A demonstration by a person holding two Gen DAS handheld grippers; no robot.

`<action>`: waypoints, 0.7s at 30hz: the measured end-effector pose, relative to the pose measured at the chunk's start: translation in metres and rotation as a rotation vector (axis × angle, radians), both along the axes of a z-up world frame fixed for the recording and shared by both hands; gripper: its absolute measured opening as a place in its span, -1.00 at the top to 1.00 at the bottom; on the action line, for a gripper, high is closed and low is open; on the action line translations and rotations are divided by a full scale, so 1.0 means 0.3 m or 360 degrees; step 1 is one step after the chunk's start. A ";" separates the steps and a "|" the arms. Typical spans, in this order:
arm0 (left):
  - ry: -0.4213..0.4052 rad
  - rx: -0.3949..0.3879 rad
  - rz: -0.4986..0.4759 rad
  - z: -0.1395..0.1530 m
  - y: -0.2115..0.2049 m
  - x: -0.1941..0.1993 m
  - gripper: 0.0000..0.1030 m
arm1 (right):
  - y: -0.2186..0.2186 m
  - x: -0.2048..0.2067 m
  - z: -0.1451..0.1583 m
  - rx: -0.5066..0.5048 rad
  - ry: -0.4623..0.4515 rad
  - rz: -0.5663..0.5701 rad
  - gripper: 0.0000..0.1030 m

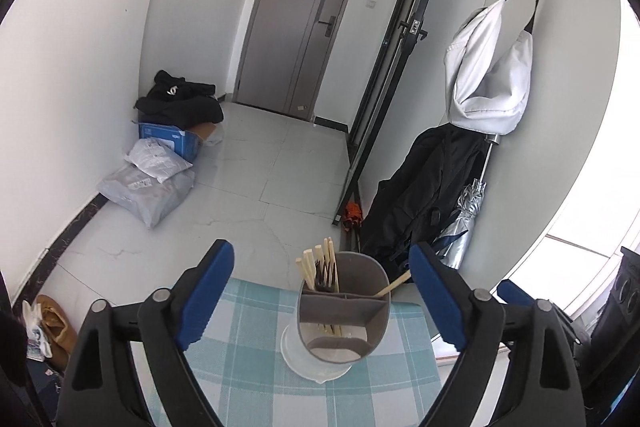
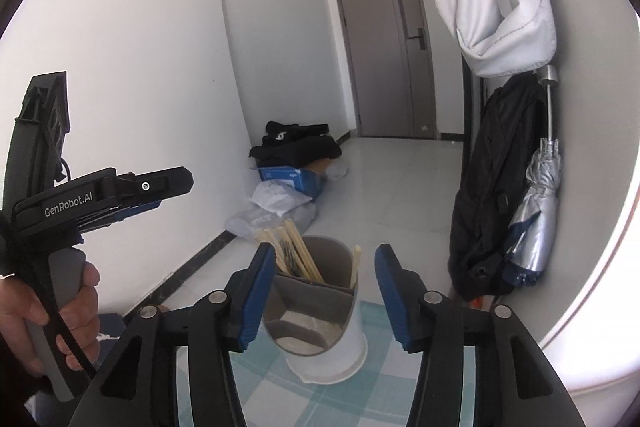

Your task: Organize utensils

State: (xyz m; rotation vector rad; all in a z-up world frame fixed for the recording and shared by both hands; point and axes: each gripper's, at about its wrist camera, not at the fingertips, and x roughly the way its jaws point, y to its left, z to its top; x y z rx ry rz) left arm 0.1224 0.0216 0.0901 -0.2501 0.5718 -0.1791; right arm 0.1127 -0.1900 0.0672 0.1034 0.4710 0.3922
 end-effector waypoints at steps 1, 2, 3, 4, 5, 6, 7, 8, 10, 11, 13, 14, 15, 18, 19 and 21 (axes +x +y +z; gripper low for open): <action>-0.0007 0.0018 0.0012 0.008 0.001 -0.021 -0.87 | -0.003 -0.021 0.006 0.0011 -0.0011 -0.0004 -0.14; -0.0020 0.0027 0.0021 0.014 0.003 -0.038 -0.89 | -0.005 -0.041 0.011 0.0017 -0.0019 -0.0012 -0.22; -0.0039 0.0035 0.0029 0.019 0.006 -0.058 -0.92 | -0.006 -0.063 0.016 0.0020 -0.0028 -0.0023 -0.32; -0.0059 0.0049 0.0040 0.026 0.006 -0.081 -0.96 | -0.007 -0.088 0.020 0.0023 -0.0039 -0.0032 -0.36; -0.0073 0.0061 0.0046 0.030 0.005 -0.096 -0.97 | -0.008 -0.106 0.022 0.0025 -0.0050 -0.0038 -0.43; -0.0093 0.0074 0.0052 0.034 0.003 -0.117 -0.98 | -0.005 -0.126 0.024 0.0024 -0.0059 -0.0045 -0.49; -0.0109 0.0090 0.0062 0.036 0.005 -0.135 -0.98 | -0.004 -0.147 0.024 0.0024 -0.0067 -0.0051 -0.51; -0.0121 0.0106 0.0070 0.037 0.005 -0.149 -0.98 | -0.005 -0.165 0.023 0.0026 -0.0075 -0.0056 -0.58; -0.0138 0.0129 0.0084 0.035 0.007 -0.179 -0.98 | -0.009 -0.198 0.014 0.0030 -0.0084 -0.0077 -0.67; -0.0148 0.0136 0.0096 0.030 0.008 -0.195 -0.98 | -0.010 -0.214 0.010 0.0035 -0.0087 -0.0084 -0.69; -0.0165 0.0142 0.0107 0.017 0.013 -0.222 -0.98 | -0.014 -0.238 0.002 0.0041 -0.0090 -0.0092 -0.72; -0.0175 0.0145 0.0106 0.011 0.013 -0.236 -0.98 | -0.015 -0.252 -0.003 0.0042 -0.0093 -0.0101 -0.76; -0.0182 0.0151 0.0101 0.005 0.014 -0.251 -0.98 | -0.018 -0.268 -0.010 0.0049 -0.0101 -0.0107 -0.81; -0.0194 0.0186 0.0100 -0.023 0.011 -0.283 -0.98 | -0.022 -0.314 -0.027 0.0052 -0.0128 -0.0126 -0.89; -0.0200 0.0196 0.0101 -0.030 0.010 -0.292 -0.98 | -0.021 -0.327 -0.033 0.0048 -0.0133 -0.0131 -0.91; -0.0205 0.0199 0.0095 -0.046 0.010 -0.312 -0.98 | -0.020 -0.346 -0.045 0.0042 -0.0137 -0.0137 -0.94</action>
